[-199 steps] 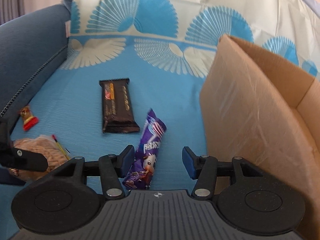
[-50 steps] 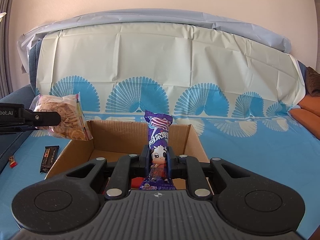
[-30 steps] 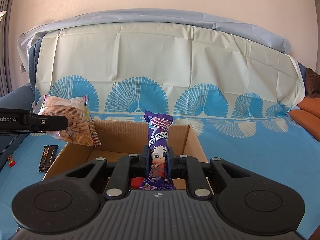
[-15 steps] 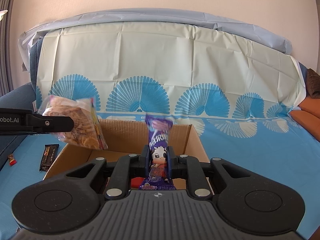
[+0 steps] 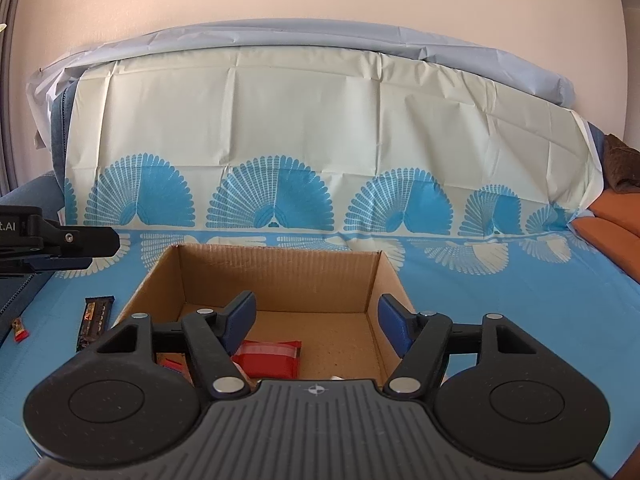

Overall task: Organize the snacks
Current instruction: 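Open both tools to drop the pastry bag and purple snack into the box, then move both open tools back to the red candy and chocolate bar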

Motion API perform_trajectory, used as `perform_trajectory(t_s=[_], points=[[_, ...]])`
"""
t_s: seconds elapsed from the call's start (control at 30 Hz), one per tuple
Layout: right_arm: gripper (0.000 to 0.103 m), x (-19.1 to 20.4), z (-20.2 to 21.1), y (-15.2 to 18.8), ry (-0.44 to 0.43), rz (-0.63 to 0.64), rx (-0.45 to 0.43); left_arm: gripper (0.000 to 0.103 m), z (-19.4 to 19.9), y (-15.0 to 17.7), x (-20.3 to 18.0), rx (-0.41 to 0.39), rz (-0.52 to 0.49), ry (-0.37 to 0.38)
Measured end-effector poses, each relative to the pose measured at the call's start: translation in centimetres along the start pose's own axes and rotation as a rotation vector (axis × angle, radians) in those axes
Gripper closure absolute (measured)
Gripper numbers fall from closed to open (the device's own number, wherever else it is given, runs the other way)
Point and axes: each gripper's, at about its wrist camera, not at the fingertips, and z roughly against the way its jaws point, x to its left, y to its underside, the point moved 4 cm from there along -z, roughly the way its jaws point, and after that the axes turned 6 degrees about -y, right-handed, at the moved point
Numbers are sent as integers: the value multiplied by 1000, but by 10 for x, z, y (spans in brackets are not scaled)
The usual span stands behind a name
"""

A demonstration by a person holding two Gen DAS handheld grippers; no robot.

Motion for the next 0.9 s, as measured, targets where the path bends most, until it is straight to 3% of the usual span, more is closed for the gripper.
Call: perform_trajectory(t_s=[0.27,0.37,0.47,0.5,0.57,0.67,0.9], points=[[34,27,-5,-3,-19,-21,-9,49,17,-13,46,-21,79,-98],[36,41,-7,-4,-44,-26,-16,55,21,-15,67,-27,104,-146],[49,57,-9,-4,-80,-24,-28,66,23,-11,93,-27,121,-196],[53,63,-9,-5,-95,-23,-31,75,22,-10,102,-17,139,-217],[67,74,-10,-5,-130,-23,-38,79,21,-10,121,-8,192,-255],[73,93,-10,-6,-185,-8,-54,83,20,-11,147,8,244,-320],[74,139,-13,-6,-283,-7,-90,83,24,-8,205,51,445,-468]])
